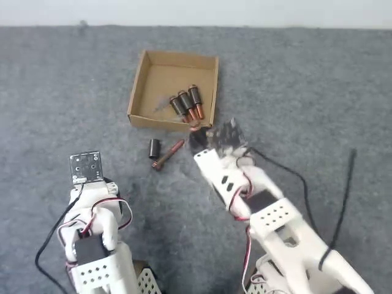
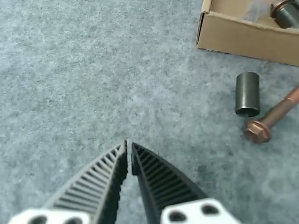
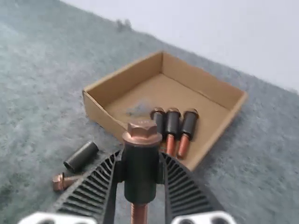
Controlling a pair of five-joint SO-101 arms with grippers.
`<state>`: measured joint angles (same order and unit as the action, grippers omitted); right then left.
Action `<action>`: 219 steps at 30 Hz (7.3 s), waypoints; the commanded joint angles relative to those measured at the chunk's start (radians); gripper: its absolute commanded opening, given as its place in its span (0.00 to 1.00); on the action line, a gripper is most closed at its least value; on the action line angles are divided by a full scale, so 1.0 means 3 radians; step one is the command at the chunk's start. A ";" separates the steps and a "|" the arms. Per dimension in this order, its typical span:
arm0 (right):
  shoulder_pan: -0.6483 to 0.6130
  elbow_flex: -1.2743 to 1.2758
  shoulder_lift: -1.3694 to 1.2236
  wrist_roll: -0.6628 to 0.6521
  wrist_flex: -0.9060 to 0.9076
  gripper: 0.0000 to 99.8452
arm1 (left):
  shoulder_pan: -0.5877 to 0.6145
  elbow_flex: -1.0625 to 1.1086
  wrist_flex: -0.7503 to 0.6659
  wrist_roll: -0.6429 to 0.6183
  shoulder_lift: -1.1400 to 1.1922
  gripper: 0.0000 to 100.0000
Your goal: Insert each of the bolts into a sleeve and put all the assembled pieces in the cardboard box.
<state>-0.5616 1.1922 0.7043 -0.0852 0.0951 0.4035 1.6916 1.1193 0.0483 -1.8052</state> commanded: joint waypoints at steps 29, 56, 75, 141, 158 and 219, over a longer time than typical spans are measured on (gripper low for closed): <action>0.0376 -0.3969 -0.2212 -0.0066 0.2417 0.01 | 0.0005 -0.0136 0.0005 0.0031 -0.0026 0.01; 0.0386 -0.5846 -0.4554 -0.0051 0.2411 0.01 | 0.0015 -0.0130 0.0010 0.0031 -0.0026 0.01; 0.0555 -0.6153 -0.4907 -0.0056 0.2478 0.14 | 0.0005 -0.0130 0.0010 0.0031 -0.0031 0.01; -0.0693 -0.6132 -0.4248 0.1688 0.4473 0.08 | 0.0102 -0.0079 -0.0133 0.0010 -0.0046 0.01; -0.0673 -0.6148 -0.4524 0.2353 0.4304 0.08 | 0.0036 -0.0074 -0.0133 0.0026 -0.0046 0.01; -0.0826 -0.6536 -0.5255 0.2706 0.3787 0.13 | -0.0051 -0.0069 -0.0128 0.0036 -0.0046 0.01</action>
<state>-0.7963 -0.7073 -0.8807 0.7526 1.2229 0.3913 1.6916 1.1070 0.0499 -1.8052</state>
